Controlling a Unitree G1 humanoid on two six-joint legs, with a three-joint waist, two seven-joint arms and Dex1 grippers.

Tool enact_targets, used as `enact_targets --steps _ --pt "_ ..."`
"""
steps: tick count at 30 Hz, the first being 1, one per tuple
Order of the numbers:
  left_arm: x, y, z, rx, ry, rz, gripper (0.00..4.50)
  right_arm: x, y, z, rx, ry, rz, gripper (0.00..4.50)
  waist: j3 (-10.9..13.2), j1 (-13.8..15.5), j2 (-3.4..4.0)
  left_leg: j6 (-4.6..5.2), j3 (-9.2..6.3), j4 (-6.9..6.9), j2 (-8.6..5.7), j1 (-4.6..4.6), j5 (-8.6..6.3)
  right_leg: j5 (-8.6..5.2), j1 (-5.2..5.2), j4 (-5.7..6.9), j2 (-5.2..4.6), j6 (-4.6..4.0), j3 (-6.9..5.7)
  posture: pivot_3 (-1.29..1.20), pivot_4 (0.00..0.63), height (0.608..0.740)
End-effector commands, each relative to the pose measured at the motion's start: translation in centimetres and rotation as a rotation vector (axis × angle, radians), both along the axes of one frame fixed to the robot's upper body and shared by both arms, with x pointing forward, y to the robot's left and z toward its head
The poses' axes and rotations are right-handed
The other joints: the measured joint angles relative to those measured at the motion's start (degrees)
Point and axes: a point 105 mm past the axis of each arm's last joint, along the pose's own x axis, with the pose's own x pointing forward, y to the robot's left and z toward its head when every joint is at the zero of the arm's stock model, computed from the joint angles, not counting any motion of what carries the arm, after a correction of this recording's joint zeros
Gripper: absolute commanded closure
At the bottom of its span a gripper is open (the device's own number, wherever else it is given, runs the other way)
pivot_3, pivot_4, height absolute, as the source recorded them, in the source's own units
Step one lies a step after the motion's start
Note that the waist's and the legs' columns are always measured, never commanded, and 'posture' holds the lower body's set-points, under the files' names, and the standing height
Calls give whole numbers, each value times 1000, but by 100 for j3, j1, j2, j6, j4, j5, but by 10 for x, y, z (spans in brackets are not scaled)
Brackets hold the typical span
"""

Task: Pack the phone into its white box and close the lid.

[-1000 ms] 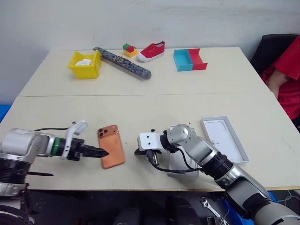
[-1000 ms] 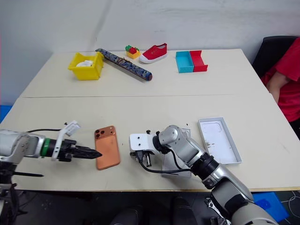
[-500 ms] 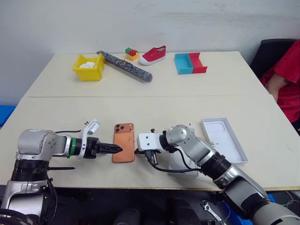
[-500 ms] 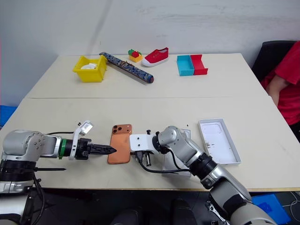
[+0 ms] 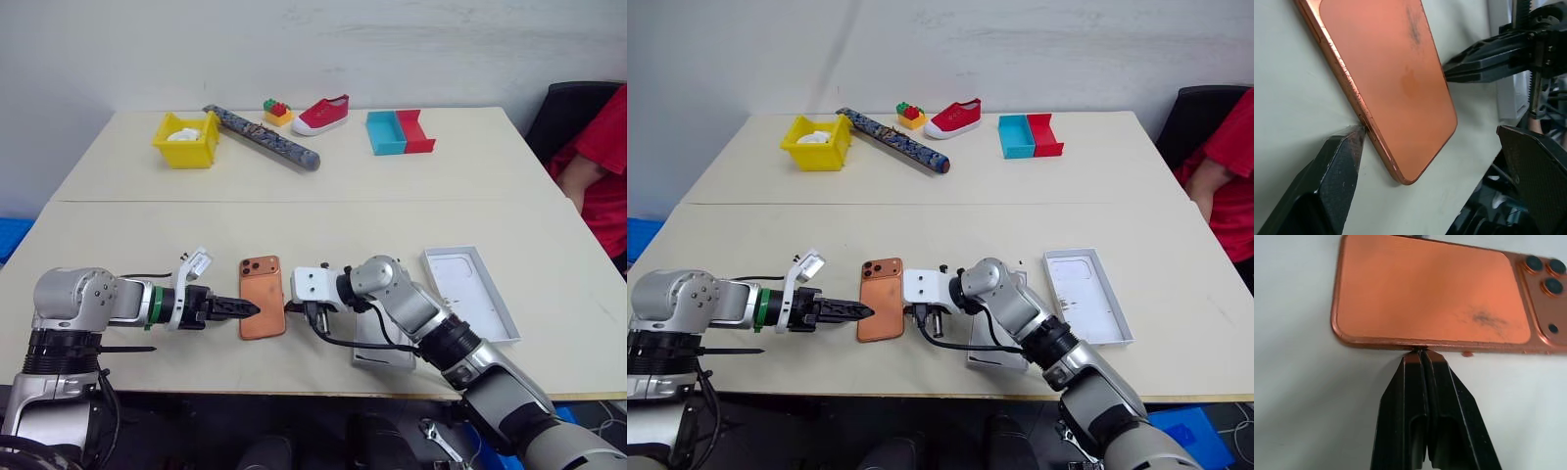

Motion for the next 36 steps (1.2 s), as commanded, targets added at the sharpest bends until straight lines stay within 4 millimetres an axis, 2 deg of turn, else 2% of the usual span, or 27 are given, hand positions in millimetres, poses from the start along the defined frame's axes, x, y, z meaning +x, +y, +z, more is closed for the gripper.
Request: enact_targets --steps 1,5,10,13,16,20,26,32,36 --pt "-13 -27 -16 -147 139 -62 0 -9 11 5 34 -11 50 4459 0 3 0 0 -6 -4 -2 0 0 -1 1 -5 1 2 2 0 150 740" --pt "1 -21 -6 -256 136 24 0 -9 8 4 34 -7 43 4459 1 16 0 -6 -28 -18 -8 -3 3 -5 3 -16 1 7 1 0 150 740" --pt "1 -18 -9 -189 130 28 0 -11 9 3 32 -11 52 4459 2 22 -5 -21 -70 -27 -19 -15 12 -7 7 -26 1 10 7 0 150 740" --pt "-2 -13 -21 -31 130 17 0 -10 13 6 44 -19 52 4459 1 21 -18 -33 -76 -73 -38 -10 39 -8 3 -32 -15 13 6 0 150 740" --pt "14 -2 -24 105 105 98 0 -9 12 6 33 -36 56 4459 1 19 -18 -42 -90 -83 -41 -5 46 -11 5 -31 -17 18 1 0 150 740" --pt "20 3 2 142 41 63 0 -7 11 7 31 -45 54 4459 14 -21 -44 -64 -109 -85 -43 -3 65 -12 7 -20 -18 20 -8 0 150 740" --pt "15 13 10 246 46 29 0 -2 12 6 33 -58 45 4459 38 -163 -78 -91 -133 -113 -38 -17 78 -20 -20 -6 -8 5 -16 0 150 740" --pt "9 -5 -9 279 76 -23 0 0 17 6 42 -61 42 4459 35 -163 -82 -81 -130 -144 -39 -29 103 -26 -48 -2 -12 -6 -15 0 150 740" --pt "8 -26 -13 201 85 -55 0 0 19 8 55 -51 42 4459 31 -124 -75 -107 -144 -169 -41 12 116 -26 -6 -13 -16 -6 -22 0 150 740"
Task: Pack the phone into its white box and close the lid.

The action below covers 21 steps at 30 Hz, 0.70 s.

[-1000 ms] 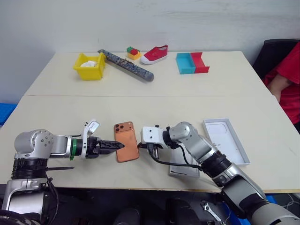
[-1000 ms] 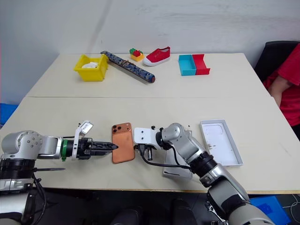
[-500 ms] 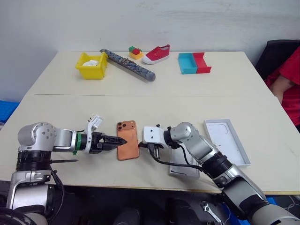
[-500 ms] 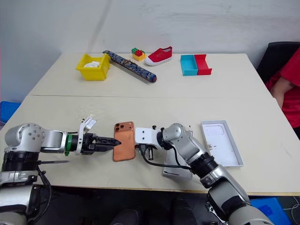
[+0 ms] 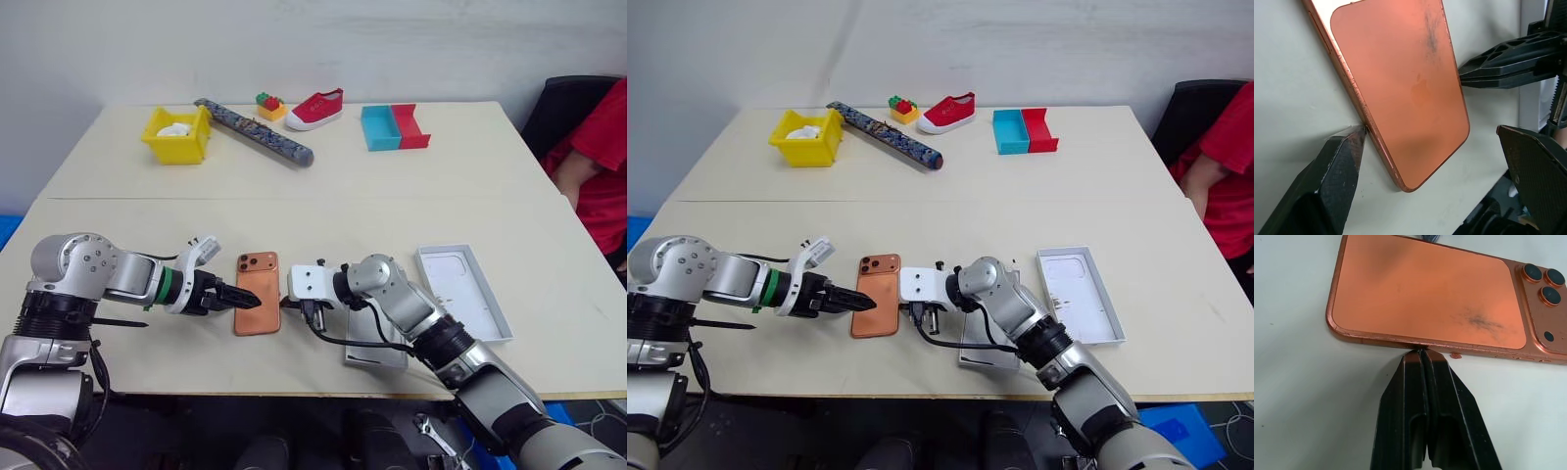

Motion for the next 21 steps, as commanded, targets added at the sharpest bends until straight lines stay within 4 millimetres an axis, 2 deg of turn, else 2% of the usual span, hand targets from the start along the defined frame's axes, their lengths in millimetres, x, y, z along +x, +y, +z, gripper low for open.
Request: enact_targets --steps 1,5,12,16,19,21 --pt "-10 -28 -23 -80 87 -50 0 -4 14 8 38 -14 32 4459 -2 8 3 -1 -11 1 0 3 1 0 11 -5 0 0 -8 0 150 740" --pt "-11 -41 -14 -261 109 -51 0 -5 14 8 41 -7 34 4459 -8 21 12 -5 -48 2 -22 4 20 2 24 -7 -23 3 -36 0 150 740" --pt "-13 -30 -14 -364 146 -3 0 -4 10 7 31 -6 32 4459 -2 2 -21 0 -84 -4 -45 -52 38 1 -19 -9 -37 3 -54 0 150 740" --pt "-10 -24 -17 -352 150 33 0 -3 10 7 29 -7 30 4459 -7 1 -29 17 -85 -2 -43 -116 47 1 -77 -4 -34 2 -51 0 150 740" --pt "-9 -18 -17 -342 148 49 0 -3 9 6 28 -8 28 4459 -6 -2 -29 16 -87 -2 -43 -122 48 0 -80 -15 -34 0 -52 0 150 740" --pt "-9 -14 -15 -343 142 54 371 -2 7 6 28 -9 25 4500 -5 -7 -30 15 -87 -3 -43 -122 47 0 -80 -14 -34 0 -52 0 150 740"
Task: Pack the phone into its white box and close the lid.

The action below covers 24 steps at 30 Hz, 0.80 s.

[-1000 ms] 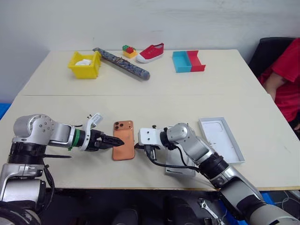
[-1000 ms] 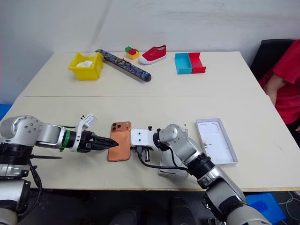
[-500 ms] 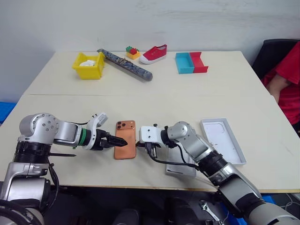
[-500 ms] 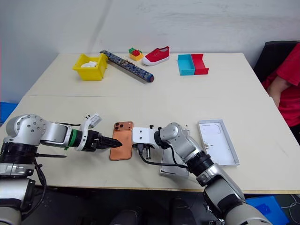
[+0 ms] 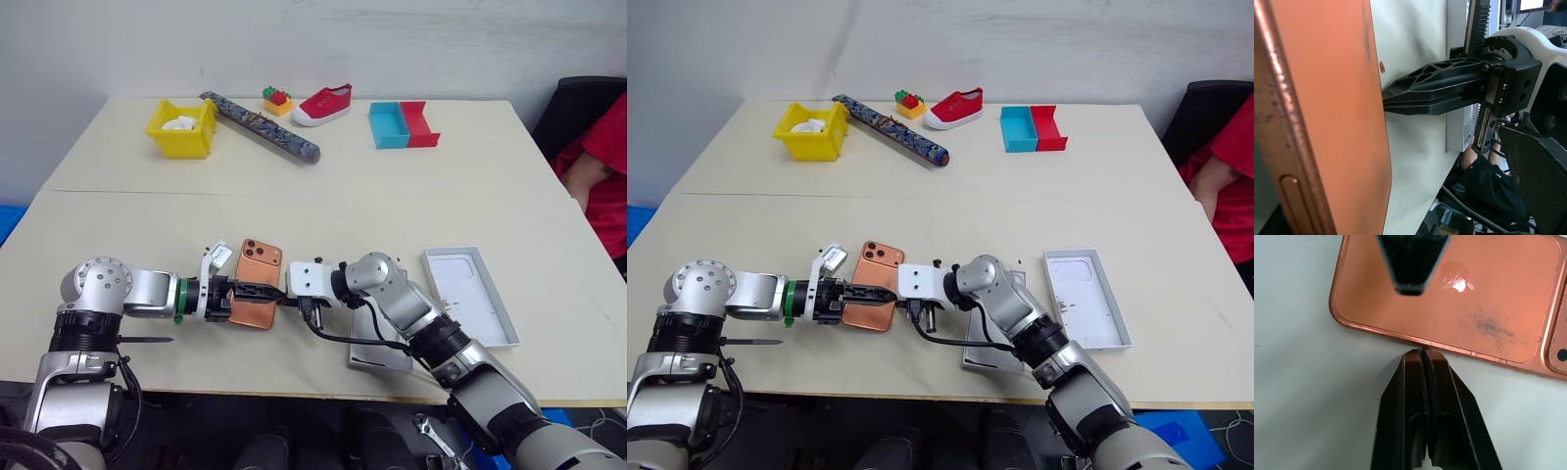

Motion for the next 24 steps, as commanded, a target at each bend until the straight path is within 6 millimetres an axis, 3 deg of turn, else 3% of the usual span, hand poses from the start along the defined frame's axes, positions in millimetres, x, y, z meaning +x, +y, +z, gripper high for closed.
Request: enact_targets --steps 1,5,9,13,18,21,24 --pt "-4 9 -9 29 42 17 545 -2 1 1 -3 -11 13 4500 3 -7 -5 0 0 -1 1 0 0 0 -1 0 1 -1 0 0 150 740" --pt "-5 14 0 7 22 13 1784 -1 -2 5 17 -28 6 4500 13 -17 -27 0 0 -4 3 -13 0 -1 -19 3 4 -2 1 0 150 740" --pt "-7 18 7 -9 9 2 3041 -4 -5 18 64 -47 13 4500 12 -17 -42 2 0 16 1 -92 4 0 -98 36 3 -4 2 0 150 740" --pt "-9 20 20 -59 -22 -18 4328 -14 -15 47 159 -76 22 4500 20 -1 -47 6 -1 13 1 -104 7 0 -102 22 3 -4 -1 0 150 740" --pt "-16 8 43 -156 -114 -97 4390 -28 -49 88 299 -67 -73 4500 29 12 -63 9 -6 6 3 -111 5 1 -97 -1 3 -2 -1 0 150 740" --pt "-25 -5 49 -195 -144 -178 4390 -41 -78 103 338 -25 -146 3924 37 51 -66 12 -17 7 2 -122 4 2 -97 -8 1 -1 4 0 150 740" --pt "-35 -34 47 -232 -165 -291 4390 -72 -118 110 337 17 -235 3008 41 156 -64 20 -17 6 2 -128 0 2 -97 -16 1 0 10 0 150 740"
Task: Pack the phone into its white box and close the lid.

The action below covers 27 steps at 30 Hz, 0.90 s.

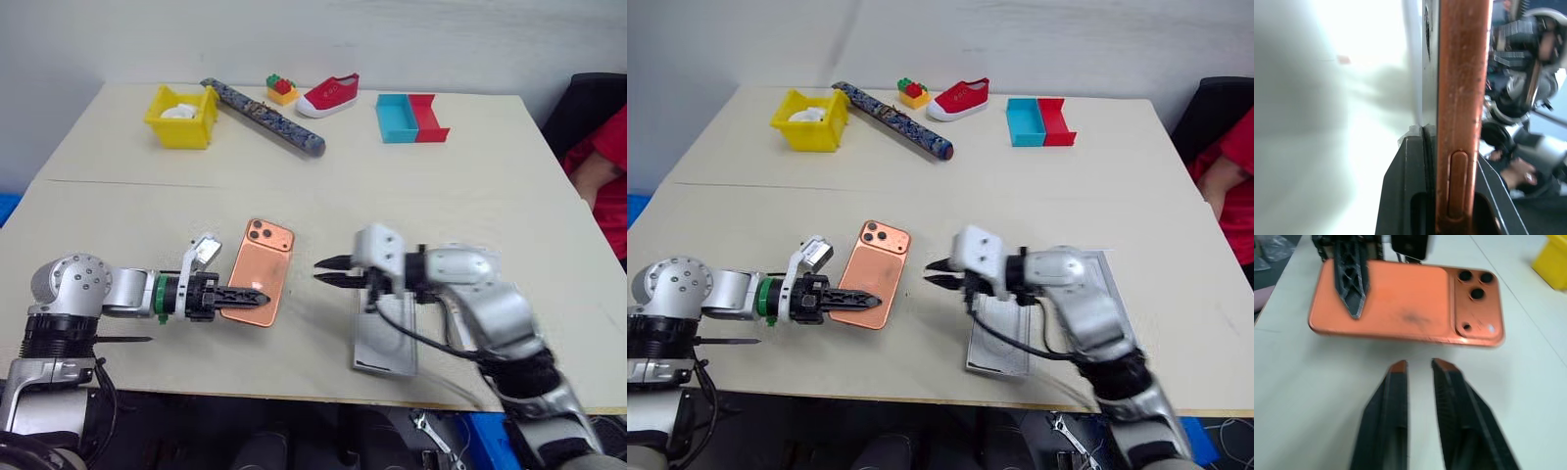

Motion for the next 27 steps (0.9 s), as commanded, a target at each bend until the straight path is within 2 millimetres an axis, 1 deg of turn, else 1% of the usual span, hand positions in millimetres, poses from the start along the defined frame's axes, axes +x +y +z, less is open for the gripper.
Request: enact_targets --steps 1,2,4,8,9,11,13,15,18,21,27 --pt "-13 -30 11 -78 -58 -136 4390 -38 -29 19 27 17 -35 2645 4 96 1 3 -3 -2 1 -1 -2 0 2 -8 0 0 -1 0 150 740" --pt "-12 -39 10 -95 -55 -154 4390 -47 -40 17 17 32 -73 2313 13 89 -13 5 -18 0 0 -9 -3 0 7 -20 1 2 2 0 150 740" --pt "-9 -59 8 -119 -47 -171 4390 -64 -59 13 -14 58 -167 1651 14 137 -17 7 -18 5 1 -16 -3 5 6 -25 4 11 5 0 150 740" --pt "-6 -92 -3 -109 -26 -175 4390 -88 -79 7 -41 103 -288 293 30 191 -40 10 -3 27 0 -15 -4 11 11 -34 4 22 18 0 150 740" --pt "-8 -101 -7 -104 -18 -190 4390 -92 -84 6 -45 110 -329 92 35 181 -47 10 2 29 0 -11 -4 11 12 -32 4 22 23 0 150 740" --pt "-11 -117 -10 -104 -1 -212 4390 -97 -92 3 -47 121 -393 0 38 226 -53 8 11 33 2 -3 -5 13 13 -22 7 27 30 0 150 740" --pt "-11 -130 -20 -62 30 -207 4390 -101 -98 0 -51 127 -440 0 40 250 -55 6 10 43 1 -3 -5 15 16 -16 6 29 29 0 150 740" --pt "-12 -143 -31 -20 57 -203 4390 -102 -103 -1 -53 119 -480 0 41 255 -57 3 11 55 -1 -4 -7 20 18 -12 6 37 35 0 150 740" --pt "-13 -159 -36 -11 85 -190 4390 -101 -109 -1 -53 101 -536 0 42 266 -58 -11 15 66 -4 -3 -15 24 21 -8 6 44 41 0 150 740" --pt "-15 -170 -37 -11 102 -181 4390 -101 -112 -1 -51 96 -572 0 43 305 -61 -12 15 72 -5 -5 -16 24 22 -7 6 45 41 0 150 740" --pt "-12 -182 -40 4 130 -151 4390 -102 -113 -3 -63 99 -579 0 44 381 -63 -13 16 74 -4 -5 -15 24 21 -6 7 45 39 0 150 740"
